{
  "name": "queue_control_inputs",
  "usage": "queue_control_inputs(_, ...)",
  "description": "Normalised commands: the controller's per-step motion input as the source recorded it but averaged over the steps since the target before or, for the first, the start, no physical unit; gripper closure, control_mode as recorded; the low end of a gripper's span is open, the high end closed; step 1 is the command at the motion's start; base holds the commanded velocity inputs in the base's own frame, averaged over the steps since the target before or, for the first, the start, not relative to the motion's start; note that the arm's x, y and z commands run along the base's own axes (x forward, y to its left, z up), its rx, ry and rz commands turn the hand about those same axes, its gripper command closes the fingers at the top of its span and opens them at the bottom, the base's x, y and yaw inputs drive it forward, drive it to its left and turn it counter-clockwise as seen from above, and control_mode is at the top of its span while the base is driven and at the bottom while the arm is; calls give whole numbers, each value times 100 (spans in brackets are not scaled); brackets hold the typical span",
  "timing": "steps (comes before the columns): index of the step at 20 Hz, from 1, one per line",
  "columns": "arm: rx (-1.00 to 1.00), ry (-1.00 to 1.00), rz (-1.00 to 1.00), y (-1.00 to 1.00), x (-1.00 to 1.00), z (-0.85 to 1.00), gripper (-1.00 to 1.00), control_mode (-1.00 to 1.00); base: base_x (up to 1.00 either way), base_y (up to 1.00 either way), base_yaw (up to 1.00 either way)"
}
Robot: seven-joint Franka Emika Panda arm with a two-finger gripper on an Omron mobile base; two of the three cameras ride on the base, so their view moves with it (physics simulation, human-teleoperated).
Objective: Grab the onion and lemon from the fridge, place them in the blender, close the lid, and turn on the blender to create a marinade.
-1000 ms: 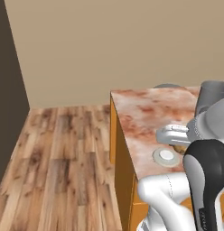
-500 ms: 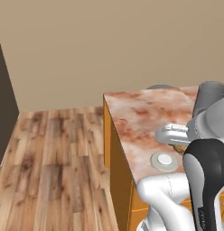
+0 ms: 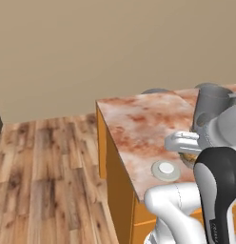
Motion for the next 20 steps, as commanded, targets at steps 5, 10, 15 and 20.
queue_control_inputs(5, 0, 0, 0, 0, 0, 0, 100, 100, 0, 0, -30)
queue_control_inputs(10, 0, 0, 0, 0, 0, 0, 100, 100, 0, -1, -22)
queue_control_inputs(15, 0, -8, -8, -34, 3, 82, 100, -100, 0, 0, 0)
queue_control_inputs(20, 0, -17, -4, -42, 32, 99, 100, -100, 0, 0, 0)
